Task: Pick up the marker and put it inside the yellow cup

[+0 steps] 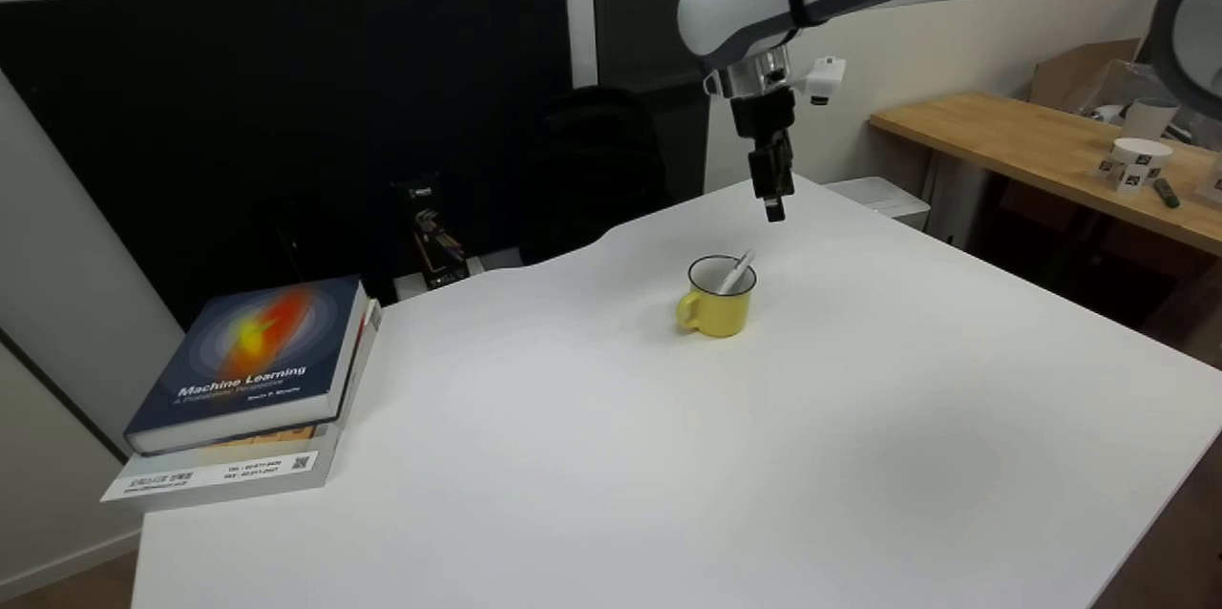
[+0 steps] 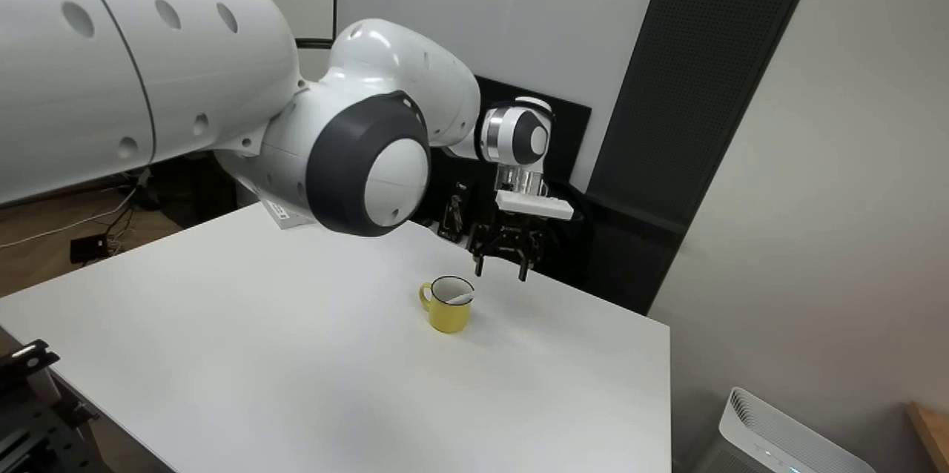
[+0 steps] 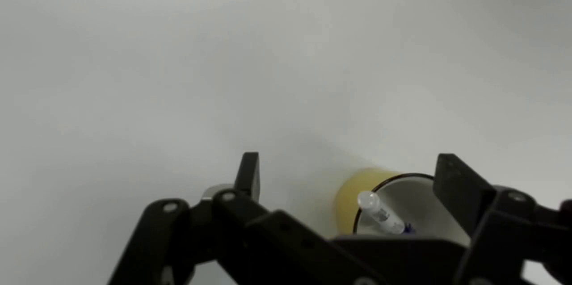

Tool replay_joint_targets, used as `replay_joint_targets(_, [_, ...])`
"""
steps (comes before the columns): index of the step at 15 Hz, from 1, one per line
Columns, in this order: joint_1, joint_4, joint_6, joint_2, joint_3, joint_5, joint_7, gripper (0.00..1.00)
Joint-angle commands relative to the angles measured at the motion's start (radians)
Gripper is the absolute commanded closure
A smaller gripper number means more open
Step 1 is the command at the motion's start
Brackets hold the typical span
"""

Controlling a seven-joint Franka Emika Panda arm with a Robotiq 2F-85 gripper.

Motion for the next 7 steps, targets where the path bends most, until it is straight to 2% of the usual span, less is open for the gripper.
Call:
replay_joint_targets(1, [-0.017,-0.008,0.13,0.0,0.023,0.032,0.132,0.0])
replay_joint_targets(2, [-0.02,-0.014,0.171,0.001,0.025,0.036,0.161,0.0])
replay_joint_targets(3, [-0.012,-0.003,0.114,0.001,0.016,0.015,0.086,0.0])
replay_joint_targets(7, [-0.011,-0.006,0.121,0.001,0.017,0.014,0.086,0.0])
